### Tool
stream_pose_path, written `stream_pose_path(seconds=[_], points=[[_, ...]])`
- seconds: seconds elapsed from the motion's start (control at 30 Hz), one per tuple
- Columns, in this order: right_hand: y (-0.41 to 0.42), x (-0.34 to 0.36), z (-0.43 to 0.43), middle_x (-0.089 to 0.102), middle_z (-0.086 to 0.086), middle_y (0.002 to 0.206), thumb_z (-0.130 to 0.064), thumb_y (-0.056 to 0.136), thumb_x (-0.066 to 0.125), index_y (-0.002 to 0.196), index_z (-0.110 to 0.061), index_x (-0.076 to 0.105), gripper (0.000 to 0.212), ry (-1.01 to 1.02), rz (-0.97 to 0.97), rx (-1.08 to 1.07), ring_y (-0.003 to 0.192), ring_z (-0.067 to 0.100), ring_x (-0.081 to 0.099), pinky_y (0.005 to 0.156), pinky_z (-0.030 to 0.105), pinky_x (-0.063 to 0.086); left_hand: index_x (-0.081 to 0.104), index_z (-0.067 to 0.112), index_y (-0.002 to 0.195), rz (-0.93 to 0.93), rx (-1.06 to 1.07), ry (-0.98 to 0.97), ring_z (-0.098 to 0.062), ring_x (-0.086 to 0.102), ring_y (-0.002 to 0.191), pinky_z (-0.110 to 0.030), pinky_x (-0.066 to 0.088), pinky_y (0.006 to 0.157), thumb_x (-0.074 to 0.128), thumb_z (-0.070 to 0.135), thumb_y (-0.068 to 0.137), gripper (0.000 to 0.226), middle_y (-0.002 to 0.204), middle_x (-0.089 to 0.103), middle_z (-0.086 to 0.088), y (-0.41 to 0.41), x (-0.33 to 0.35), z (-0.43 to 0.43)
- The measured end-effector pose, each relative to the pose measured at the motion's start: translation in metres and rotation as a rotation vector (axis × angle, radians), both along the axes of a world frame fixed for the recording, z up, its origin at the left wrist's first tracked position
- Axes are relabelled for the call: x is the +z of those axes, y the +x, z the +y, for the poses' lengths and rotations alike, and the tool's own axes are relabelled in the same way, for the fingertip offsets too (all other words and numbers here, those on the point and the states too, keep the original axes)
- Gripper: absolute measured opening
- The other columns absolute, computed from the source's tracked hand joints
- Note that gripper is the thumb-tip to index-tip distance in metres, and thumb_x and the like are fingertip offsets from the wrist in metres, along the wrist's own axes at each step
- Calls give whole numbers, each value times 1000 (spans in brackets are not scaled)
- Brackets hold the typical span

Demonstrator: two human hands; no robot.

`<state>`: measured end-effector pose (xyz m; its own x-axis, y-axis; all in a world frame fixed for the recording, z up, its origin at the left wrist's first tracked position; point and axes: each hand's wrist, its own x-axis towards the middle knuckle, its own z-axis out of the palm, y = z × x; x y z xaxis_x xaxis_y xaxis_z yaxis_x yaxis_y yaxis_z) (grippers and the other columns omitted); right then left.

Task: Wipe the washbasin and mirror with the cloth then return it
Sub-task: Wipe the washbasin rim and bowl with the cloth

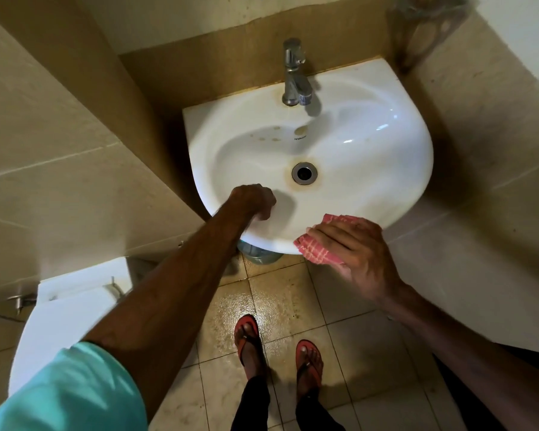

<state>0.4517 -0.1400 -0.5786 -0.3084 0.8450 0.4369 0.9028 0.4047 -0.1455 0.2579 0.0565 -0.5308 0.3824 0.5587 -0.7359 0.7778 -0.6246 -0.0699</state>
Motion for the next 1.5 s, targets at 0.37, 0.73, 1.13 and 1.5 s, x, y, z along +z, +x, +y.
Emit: stream_pose_path(seconds=[0.37,0.73,1.13,1.5], points=[[-51,12,17,75,4,125,-31,64,95,135,-17,68,77,-172,33,46,111,23,74,96,40,56,46,16,143,18,-73,69,-28,47,132,-37,45,98,46,10,95,49,147,44,-7,4,2,-8],[44,41,27,72,-2,131,-84,91,34,139,-23,62,82,-520,-142,30,119,21,68,106,42,45,45,13,145,10,-6,14,-30,49,132,-39,45,105,51,16,94,51,149,46,-9,6,7,-5],[15,54,62,53,-10,150,-62,100,9,146,-44,47,62,-949,-157,-98,140,16,45,115,47,31,51,16,143,-89,66,-22,-24,48,134,-34,42,106,61,24,95,50,148,48,-4,7,-9,8],[-11,-32,142,52,18,154,-64,105,10,145,-17,58,78,-843,-225,-271,136,47,53,101,61,47,54,15,138,-239,107,-9,-26,53,129,-34,46,105,70,26,87,54,140,53,-6,7,-18,12]])
